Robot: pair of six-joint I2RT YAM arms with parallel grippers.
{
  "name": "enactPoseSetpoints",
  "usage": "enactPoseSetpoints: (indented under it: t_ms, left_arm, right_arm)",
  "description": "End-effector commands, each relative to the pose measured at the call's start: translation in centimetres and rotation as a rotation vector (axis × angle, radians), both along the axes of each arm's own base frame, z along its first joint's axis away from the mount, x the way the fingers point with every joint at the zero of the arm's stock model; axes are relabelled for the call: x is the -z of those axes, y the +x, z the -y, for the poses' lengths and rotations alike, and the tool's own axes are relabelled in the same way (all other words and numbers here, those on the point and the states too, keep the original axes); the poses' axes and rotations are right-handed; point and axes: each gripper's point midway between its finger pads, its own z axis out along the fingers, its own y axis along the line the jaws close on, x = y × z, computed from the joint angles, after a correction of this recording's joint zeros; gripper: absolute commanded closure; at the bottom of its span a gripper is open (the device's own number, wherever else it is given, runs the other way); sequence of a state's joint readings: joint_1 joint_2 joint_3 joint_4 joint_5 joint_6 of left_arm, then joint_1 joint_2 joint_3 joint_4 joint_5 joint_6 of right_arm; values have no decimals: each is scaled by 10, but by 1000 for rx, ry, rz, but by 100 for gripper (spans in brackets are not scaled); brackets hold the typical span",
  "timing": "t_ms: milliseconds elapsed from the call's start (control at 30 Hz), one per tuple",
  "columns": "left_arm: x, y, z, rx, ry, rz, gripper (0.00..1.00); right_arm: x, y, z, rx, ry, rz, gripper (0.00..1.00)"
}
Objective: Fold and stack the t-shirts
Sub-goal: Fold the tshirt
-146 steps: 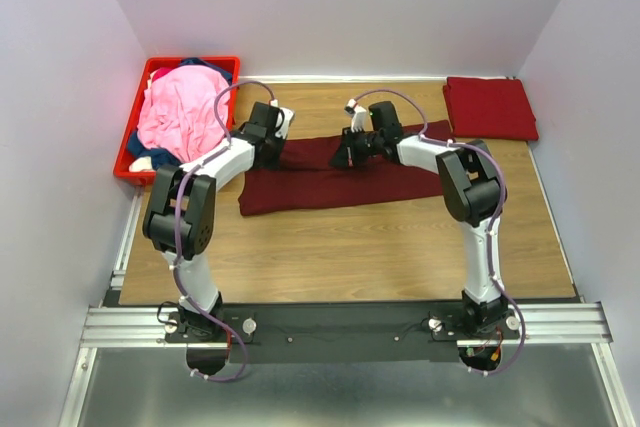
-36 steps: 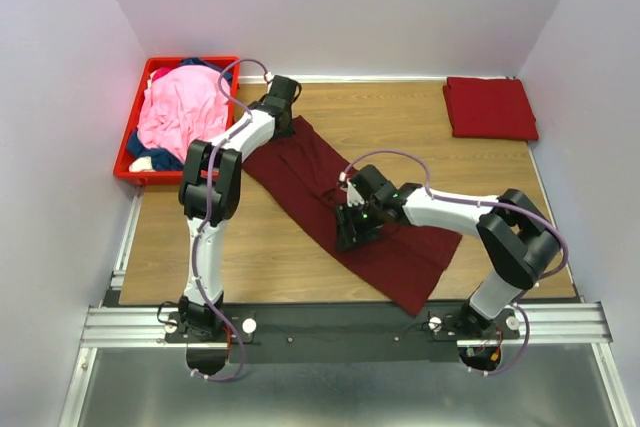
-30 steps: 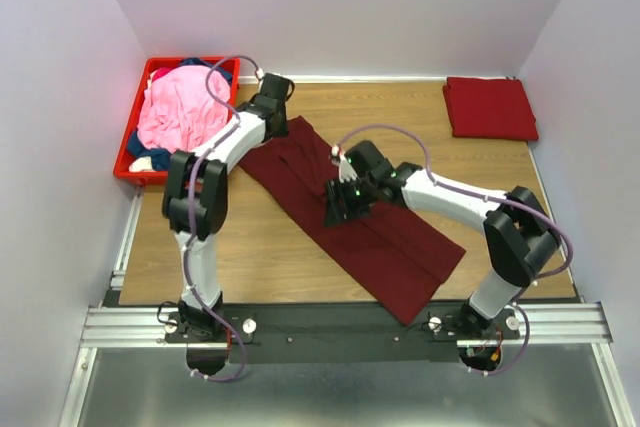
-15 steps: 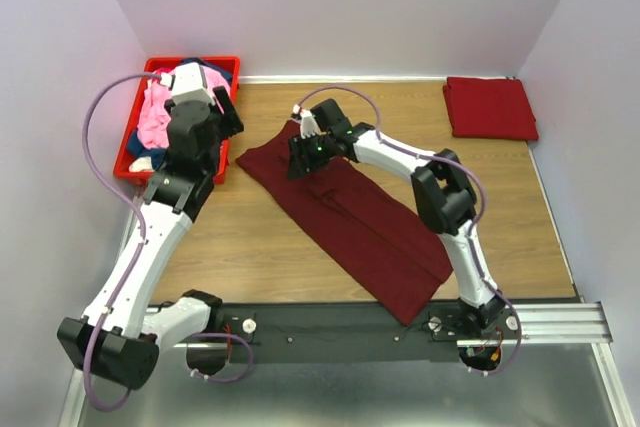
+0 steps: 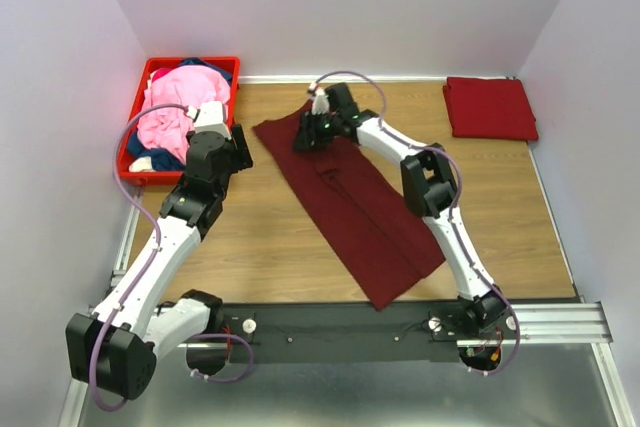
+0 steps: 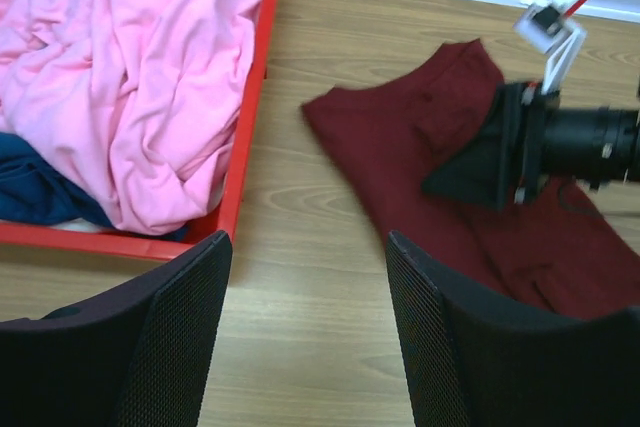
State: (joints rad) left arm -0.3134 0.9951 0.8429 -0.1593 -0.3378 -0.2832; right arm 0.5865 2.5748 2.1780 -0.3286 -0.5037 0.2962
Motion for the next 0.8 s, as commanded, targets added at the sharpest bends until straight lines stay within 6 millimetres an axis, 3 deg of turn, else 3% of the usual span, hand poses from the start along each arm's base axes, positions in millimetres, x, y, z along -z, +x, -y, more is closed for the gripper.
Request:
enactPoseSetpoints:
  t_ms: [0, 33, 167, 267, 367, 533, 567, 600, 667, 700, 733, 767]
  left_arm:
    - [-3, 9, 14, 72, -14, 29, 30]
    - [0, 10, 16, 78, -12, 19, 30]
    - [5, 11, 19, 99, 0, 6, 30]
    - [5, 11, 22, 120, -4, 6, 30]
    - [6, 11, 26, 148, 0, 8, 30]
    - [14, 8, 45, 254, -18, -5, 32]
    - [16, 9, 48, 268, -24, -11, 32]
    - [18, 8, 52, 287, -34, -14, 36]
    - [21, 7, 54, 296, -47, -23, 40]
    - [22, 6, 57, 308, -58, -30, 40]
    - [24, 5, 59, 314, -62, -35, 40]
    - [26, 4, 59, 315, -64, -42, 40]
  right_arm:
    - [67, 60, 86, 277, -65, -143, 40]
    - [68, 76, 108, 338, -59, -152, 40]
    - [65, 115, 156, 498, -18, -165, 39]
    - [48, 141, 176, 530, 44, -130, 38]
    - [16, 157, 176, 481, 100, -51, 36]
    - [-44, 157, 165, 387, 165, 51, 32]
    - [-75, 156, 165, 376, 183, 93, 31]
    - [-76, 151, 167, 370, 176, 88, 31]
    - [-100, 143, 169, 367, 173, 114, 31]
    - [-141, 134, 173, 370, 188, 162, 31]
    - [-122, 121, 181, 400, 145, 110, 31]
    - [-121, 110, 187, 420, 124, 95, 31]
